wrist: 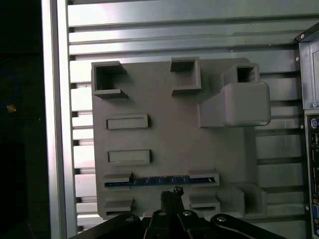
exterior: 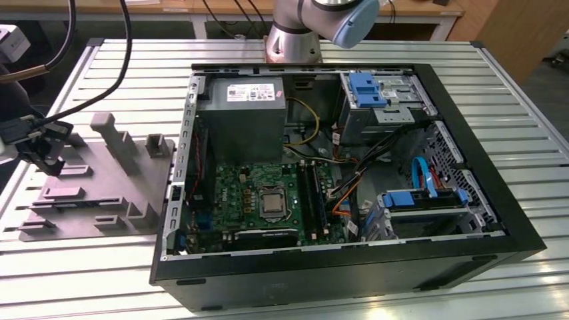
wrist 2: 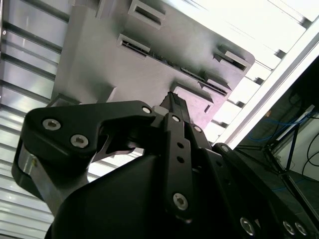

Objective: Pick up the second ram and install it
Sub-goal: 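Pick up the second ram and move it above second insertion slot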

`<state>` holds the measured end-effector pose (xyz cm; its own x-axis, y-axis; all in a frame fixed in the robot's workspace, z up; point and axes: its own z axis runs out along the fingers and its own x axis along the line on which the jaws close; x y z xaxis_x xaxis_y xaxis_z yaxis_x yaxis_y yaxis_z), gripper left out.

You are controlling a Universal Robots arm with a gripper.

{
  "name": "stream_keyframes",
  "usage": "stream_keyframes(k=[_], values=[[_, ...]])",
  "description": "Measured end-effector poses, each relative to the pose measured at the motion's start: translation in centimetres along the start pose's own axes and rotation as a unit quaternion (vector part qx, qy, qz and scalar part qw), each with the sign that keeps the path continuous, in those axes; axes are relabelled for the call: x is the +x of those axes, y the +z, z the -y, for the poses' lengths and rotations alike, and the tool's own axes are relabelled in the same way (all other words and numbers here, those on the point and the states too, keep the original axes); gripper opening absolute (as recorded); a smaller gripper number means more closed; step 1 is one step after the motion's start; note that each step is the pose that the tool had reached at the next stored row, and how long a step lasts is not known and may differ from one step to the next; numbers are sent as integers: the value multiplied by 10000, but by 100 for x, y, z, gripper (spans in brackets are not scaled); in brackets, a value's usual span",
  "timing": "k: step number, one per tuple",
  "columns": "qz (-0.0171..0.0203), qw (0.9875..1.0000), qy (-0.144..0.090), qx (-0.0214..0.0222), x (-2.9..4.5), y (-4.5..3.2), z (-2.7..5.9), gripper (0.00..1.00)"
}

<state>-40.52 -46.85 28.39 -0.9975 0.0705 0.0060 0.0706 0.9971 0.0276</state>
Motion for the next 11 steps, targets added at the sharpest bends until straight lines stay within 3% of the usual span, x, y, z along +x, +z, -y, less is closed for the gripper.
stream_keyframes(k=[4, 11], values=[[-3, 10000, -80, -10, 1, 2, 0, 10], [-15, 9990, -452, -8, 8, 5, 1, 10]])
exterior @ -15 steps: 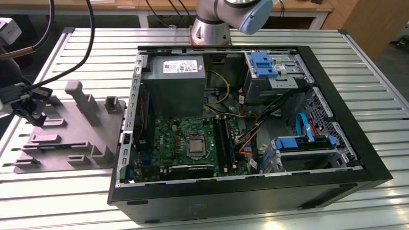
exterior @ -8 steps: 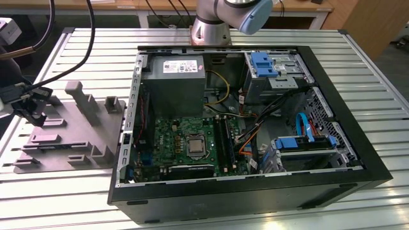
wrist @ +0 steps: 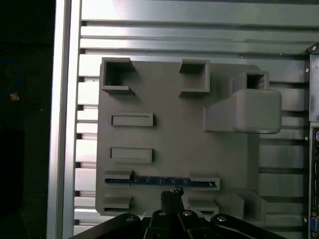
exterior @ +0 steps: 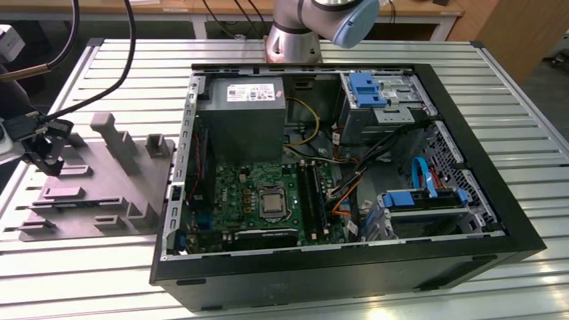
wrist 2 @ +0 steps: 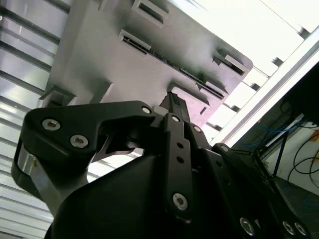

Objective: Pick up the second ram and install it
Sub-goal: 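Pick up the second ram and move it above second insertion slot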

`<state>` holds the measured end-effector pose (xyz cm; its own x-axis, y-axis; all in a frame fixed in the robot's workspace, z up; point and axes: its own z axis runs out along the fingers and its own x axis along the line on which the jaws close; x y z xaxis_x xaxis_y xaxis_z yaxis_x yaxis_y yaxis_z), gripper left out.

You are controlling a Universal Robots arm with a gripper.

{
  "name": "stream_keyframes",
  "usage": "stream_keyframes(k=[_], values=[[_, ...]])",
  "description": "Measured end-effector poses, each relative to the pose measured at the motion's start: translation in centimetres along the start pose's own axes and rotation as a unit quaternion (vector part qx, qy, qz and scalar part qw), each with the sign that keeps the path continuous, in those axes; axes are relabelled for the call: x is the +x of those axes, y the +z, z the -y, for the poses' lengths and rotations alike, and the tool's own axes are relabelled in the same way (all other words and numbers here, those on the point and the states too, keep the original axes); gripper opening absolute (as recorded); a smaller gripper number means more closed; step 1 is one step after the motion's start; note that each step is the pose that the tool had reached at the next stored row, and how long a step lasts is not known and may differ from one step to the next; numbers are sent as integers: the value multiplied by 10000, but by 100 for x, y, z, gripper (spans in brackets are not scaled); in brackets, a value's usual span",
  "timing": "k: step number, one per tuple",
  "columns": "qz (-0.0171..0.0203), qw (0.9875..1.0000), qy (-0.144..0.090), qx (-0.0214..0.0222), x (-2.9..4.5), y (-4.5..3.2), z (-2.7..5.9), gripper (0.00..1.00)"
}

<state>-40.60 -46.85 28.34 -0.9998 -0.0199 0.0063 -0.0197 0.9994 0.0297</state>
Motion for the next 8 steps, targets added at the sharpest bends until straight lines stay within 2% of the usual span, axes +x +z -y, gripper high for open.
stream_keyframes(k=[4, 8], values=[[-7, 9996, -267, 1, 1, 3, 0, 10], [-15, 9985, -550, 2, 2, 7, 0, 10]])
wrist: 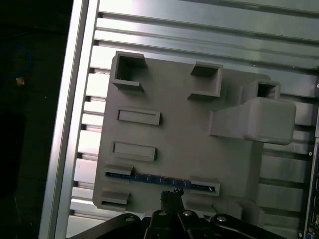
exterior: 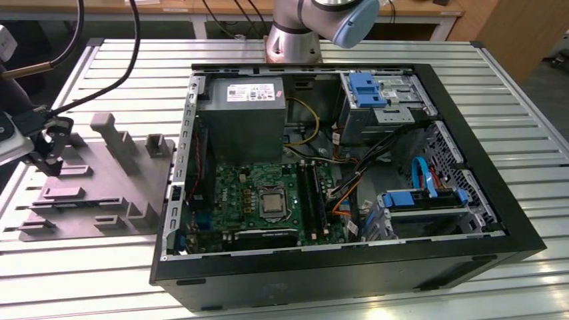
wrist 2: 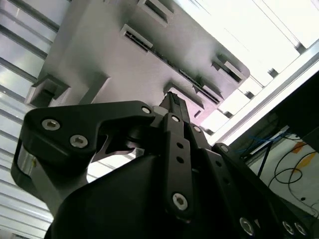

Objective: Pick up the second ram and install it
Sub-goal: 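Pick up the second ram and move it above second insertion slot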

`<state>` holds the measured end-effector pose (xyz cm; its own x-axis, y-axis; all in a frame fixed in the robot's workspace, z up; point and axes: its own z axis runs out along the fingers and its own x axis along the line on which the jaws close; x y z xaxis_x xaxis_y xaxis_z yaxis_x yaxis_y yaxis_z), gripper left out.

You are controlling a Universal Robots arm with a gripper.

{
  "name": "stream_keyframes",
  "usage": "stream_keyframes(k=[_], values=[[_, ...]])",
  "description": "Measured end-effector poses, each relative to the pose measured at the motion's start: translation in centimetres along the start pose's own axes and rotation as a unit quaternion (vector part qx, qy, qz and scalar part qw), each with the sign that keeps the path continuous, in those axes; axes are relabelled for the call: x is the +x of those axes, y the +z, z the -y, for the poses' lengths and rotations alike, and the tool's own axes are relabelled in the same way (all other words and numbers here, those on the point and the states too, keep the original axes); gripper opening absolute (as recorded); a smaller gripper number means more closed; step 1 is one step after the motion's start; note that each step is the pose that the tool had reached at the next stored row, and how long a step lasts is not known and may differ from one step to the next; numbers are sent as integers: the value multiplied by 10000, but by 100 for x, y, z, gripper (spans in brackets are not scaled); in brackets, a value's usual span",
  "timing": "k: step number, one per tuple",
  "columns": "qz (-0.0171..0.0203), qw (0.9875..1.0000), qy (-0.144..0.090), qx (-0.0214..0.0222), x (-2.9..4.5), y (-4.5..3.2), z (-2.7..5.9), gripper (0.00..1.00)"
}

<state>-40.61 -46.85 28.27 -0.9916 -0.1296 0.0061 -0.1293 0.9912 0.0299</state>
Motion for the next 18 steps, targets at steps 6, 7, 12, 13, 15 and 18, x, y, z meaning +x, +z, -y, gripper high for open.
stream_keyframes(k=[6, 7, 12, 13, 15, 18], values=[[-15, 9988, -496, 0, 0, 11, 1, 10], [-17, 9983, -587, -1, 0, 14, 0, 10], [-30, 9946, -1040, -3, 0, 24, 1, 10], [-33, 9936, -1130, -4, 0, 27, 1, 10], [-37, 9913, -1314, -5, 0, 31, 1, 10], [-44, 9875, -1575, -11, 0, 38, 1, 10]])
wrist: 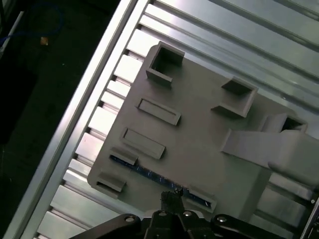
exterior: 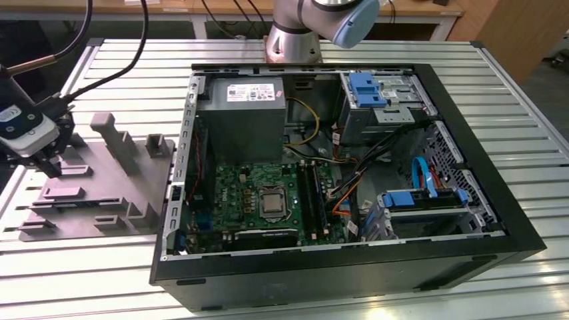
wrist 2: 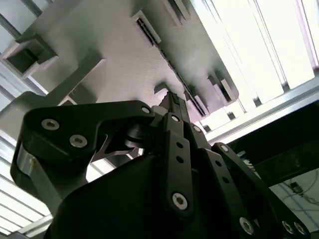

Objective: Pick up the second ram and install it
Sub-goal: 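Pick up the second ram and move it above second insertion slot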

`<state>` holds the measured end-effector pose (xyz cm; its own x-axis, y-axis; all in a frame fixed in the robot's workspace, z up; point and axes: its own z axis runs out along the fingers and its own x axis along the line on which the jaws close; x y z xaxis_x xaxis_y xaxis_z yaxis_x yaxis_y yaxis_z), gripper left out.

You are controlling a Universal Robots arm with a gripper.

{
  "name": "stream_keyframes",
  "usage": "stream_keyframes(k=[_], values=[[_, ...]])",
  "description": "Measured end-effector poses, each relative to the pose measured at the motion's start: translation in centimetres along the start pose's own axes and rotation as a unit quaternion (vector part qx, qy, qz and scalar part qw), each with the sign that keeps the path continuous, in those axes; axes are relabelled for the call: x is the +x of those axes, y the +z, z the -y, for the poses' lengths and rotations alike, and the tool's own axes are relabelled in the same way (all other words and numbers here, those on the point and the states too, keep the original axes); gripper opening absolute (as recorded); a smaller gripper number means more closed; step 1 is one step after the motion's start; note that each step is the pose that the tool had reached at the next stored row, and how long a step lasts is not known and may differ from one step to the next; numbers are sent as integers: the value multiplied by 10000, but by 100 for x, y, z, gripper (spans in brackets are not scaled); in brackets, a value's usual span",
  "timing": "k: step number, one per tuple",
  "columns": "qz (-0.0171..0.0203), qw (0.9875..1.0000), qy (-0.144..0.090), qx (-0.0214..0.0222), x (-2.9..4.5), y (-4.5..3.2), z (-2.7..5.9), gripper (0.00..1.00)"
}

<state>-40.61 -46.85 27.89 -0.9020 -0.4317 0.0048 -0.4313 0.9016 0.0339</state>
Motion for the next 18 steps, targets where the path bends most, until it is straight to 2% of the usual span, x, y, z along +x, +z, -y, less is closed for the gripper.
stream_keyframes(k=[4, 8, 13, 18], values=[[-7, 9994, -359, -9, 0, 9, 0, 10], [-14, 9974, -717, -18, 0, 16, 1, 10], [-27, 9931, -1173, -23, 0, 26, 1, 10], [-41, 9867, -1623, -24, 0, 34, 1, 10]])
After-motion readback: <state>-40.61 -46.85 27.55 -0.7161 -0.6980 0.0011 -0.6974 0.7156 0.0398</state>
